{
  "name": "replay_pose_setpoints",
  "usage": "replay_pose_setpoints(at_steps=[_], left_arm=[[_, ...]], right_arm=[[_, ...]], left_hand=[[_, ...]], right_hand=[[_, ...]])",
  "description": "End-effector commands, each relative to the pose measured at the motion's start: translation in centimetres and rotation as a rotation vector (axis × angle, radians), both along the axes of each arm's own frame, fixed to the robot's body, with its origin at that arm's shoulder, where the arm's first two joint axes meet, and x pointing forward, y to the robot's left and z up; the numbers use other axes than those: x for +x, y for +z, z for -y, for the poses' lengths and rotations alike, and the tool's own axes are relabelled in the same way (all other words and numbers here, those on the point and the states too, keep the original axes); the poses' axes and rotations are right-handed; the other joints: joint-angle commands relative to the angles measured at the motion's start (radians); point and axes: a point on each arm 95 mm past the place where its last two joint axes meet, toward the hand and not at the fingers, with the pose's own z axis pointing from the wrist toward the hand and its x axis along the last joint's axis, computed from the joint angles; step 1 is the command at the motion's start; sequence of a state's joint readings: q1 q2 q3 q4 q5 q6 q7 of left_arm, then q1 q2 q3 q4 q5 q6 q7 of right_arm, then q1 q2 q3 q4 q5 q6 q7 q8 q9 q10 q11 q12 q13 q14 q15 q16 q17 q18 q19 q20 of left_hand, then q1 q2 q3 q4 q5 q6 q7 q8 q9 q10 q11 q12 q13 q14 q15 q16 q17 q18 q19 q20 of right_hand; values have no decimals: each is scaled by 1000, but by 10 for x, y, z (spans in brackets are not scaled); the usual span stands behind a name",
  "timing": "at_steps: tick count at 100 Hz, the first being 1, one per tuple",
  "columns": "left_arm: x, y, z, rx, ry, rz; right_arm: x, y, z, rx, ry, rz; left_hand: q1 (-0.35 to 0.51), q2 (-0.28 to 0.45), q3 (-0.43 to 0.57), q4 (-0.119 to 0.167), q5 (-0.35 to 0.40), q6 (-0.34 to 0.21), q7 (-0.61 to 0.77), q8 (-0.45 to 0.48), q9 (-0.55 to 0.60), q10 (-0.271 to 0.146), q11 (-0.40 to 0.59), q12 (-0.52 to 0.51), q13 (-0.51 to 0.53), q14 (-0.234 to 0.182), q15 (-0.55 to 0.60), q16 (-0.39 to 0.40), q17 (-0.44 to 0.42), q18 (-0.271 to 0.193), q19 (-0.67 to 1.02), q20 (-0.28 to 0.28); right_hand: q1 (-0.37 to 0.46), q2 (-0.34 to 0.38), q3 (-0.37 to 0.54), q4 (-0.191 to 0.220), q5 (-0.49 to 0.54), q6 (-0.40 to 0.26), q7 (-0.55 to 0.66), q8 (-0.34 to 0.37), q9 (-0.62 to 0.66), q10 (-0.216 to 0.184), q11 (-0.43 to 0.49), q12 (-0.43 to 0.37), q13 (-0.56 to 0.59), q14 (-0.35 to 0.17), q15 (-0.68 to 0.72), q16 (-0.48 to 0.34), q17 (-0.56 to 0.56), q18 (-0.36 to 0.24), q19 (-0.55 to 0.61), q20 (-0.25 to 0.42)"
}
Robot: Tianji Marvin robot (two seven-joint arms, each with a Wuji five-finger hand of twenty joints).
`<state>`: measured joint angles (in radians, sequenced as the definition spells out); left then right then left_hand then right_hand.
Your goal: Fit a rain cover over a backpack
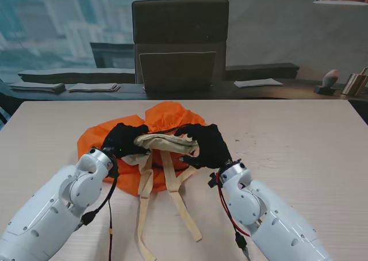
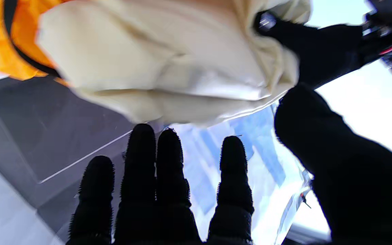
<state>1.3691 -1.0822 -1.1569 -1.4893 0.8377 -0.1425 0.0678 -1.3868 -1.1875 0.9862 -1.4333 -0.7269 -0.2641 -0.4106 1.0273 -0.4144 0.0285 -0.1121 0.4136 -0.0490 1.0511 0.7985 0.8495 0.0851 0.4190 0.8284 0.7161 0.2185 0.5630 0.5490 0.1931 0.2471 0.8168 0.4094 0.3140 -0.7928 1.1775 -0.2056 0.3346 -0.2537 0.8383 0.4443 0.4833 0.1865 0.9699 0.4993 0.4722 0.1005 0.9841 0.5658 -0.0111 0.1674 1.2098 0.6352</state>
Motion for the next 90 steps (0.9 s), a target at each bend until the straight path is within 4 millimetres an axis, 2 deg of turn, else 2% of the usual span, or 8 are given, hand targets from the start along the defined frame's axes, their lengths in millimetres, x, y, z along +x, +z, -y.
replay_pose_setpoints(at_steps=[1, 24, 29, 34, 52, 58, 63, 90], left_arm=[[-2, -1, 0, -15, 1, -6], [-5, 3, -5, -49, -7, 12], [-5, 3, -5, -73, -3, 9], [-5, 2, -5, -91, 0, 10], [-3, 3, -2, -203, 17, -19], [-4, 5, -3, -203, 17, -12], [-4, 7, -2, -218, 19, -10], [-7, 17, -2, -350, 45, -16]], right_arm=[[12, -10, 23, -19, -62, -23], [44, -40, 64, -53, -258, 120], [48, -49, 70, -85, -296, 108], [50, -56, 73, -110, -325, 87], [49, -73, 66, -259, -249, -60], [47, -75, 61, -348, -207, -99], [46, -77, 57, -404, -179, -114], [36, -75, 34, -510, -49, -181]], left_hand=[[222, 221, 93, 40, -22, -66, 111, 58, 46, -67, 157, 83, 5, -1, 118, 57, -18, -45, 32, 20], [237, 219, 89, 38, -24, -80, 120, 81, 50, -71, 167, 130, 5, -14, 146, 77, -16, -62, 25, 16], [238, 219, 89, 38, -26, -77, 122, 85, 49, -70, 168, 136, 3, -15, 149, 80, -16, -65, 23, 15], [238, 220, 88, 37, -29, -75, 122, 87, 50, -74, 170, 140, 7, -16, 153, 82, -16, -65, 21, 14], [250, 214, 93, 38, -22, -62, 126, 93, 54, -59, 176, 153, 12, -4, 162, 92, -8, -49, 15, 10], [250, 215, 93, 38, -24, -63, 125, 94, 55, -62, 176, 155, 16, -4, 164, 94, -1, -48, 16, 10], [250, 214, 94, 37, -25, -60, 125, 95, 57, -62, 177, 156, 22, -5, 166, 96, 9, -41, 16, 10], [254, 213, 99, 37, -27, -46, 128, 98, 62, -55, 192, 165, 43, 5, 172, 105, 44, -16, 5, 1]], right_hand=[[-19, 49, -41, 24, 32, -29, 7, -15, 44, 0, 13, -6, 24, 4, 20, 10, 6, -13, 11, 20], [50, 122, 3, 48, 185, 40, 54, 11, 162, 24, 76, 41, 120, 32, 107, 43, 61, 10, 82, 31], [109, 109, 13, -47, 243, 54, 103, -78, 166, 32, 78, 60, 116, 38, 115, 46, 50, 6, 92, 15], [157, 81, 14, -85, 302, 41, 146, -124, 177, 33, 78, 63, 126, 40, 118, 46, 56, 12, 97, 14], [231, 3, 117, -76, 413, -61, 63, -195, 236, 16, 63, 68, 137, 23, 94, 33, 55, 8, 89, 8], [207, 28, 162, 9, 385, -100, -54, -130, 216, -16, 60, 67, 111, -7, 79, 31, 41, -10, 69, -6], [214, 17, 179, 14, 351, -128, -114, -54, 206, -27, 62, 62, 92, -19, 76, 33, 24, -18, 59, -8], [194, 43, 169, 58, 86, -229, -140, -151, 160, -61, 63, 90, 50, -52, 63, 33, -12, -38, 29, -3]])
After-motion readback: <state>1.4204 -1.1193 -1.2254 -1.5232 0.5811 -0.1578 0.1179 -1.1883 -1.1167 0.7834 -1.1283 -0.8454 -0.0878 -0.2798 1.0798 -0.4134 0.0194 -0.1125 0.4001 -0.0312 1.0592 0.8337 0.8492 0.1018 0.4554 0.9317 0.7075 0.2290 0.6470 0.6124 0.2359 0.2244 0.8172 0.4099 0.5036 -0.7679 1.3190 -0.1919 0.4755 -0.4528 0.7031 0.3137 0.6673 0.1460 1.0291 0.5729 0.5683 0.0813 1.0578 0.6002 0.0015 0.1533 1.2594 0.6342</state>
